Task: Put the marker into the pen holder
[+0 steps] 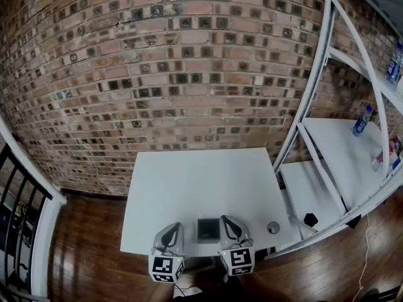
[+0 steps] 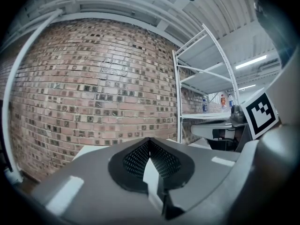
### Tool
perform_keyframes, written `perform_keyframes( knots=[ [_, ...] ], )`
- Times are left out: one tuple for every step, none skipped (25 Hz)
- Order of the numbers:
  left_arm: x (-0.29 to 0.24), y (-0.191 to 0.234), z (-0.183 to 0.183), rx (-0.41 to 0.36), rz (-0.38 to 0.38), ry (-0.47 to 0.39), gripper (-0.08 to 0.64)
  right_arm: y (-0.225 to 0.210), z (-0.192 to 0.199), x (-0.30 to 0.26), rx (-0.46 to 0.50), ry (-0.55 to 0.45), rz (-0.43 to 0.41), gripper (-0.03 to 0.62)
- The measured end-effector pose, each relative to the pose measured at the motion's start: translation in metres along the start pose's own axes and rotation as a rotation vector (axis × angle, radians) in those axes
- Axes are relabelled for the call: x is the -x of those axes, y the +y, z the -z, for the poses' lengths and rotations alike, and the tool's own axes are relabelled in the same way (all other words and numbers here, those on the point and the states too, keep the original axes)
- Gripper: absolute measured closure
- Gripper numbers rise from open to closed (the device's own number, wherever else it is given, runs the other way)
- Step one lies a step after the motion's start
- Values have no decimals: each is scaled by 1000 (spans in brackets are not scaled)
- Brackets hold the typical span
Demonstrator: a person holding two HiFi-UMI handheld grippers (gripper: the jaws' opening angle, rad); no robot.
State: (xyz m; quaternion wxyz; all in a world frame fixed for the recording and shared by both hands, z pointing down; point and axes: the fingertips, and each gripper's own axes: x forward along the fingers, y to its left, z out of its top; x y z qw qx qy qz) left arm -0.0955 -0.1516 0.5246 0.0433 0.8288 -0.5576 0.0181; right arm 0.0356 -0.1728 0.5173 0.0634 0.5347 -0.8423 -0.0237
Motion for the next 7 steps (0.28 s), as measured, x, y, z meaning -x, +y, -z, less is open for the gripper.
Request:
perform_keyframes(
  knots=[
    [0, 0, -1, 1, -1, -1, 546, 0, 0, 0, 2, 0, -1, 591],
    [0, 0, -2, 2, -1, -2, 546, 0, 0, -1, 4, 1, -1, 591],
    [-1, 0, -3, 3, -1, -3, 546, 1, 0, -1, 4, 0, -2, 591],
    [0, 1, -4, 4, -2, -4, 546, 1, 0, -2, 5, 0, -2, 591],
    [0, 2, -4, 4, -3, -3, 546, 2, 1, -3, 7, 0, -4, 591],
    [1, 3, -4, 4, -6, -1, 546, 3, 1, -3, 8, 0, -6, 591],
    [1, 4, -4, 5, -8, 1, 546, 4, 2, -4, 9, 0, -7, 591]
  ],
)
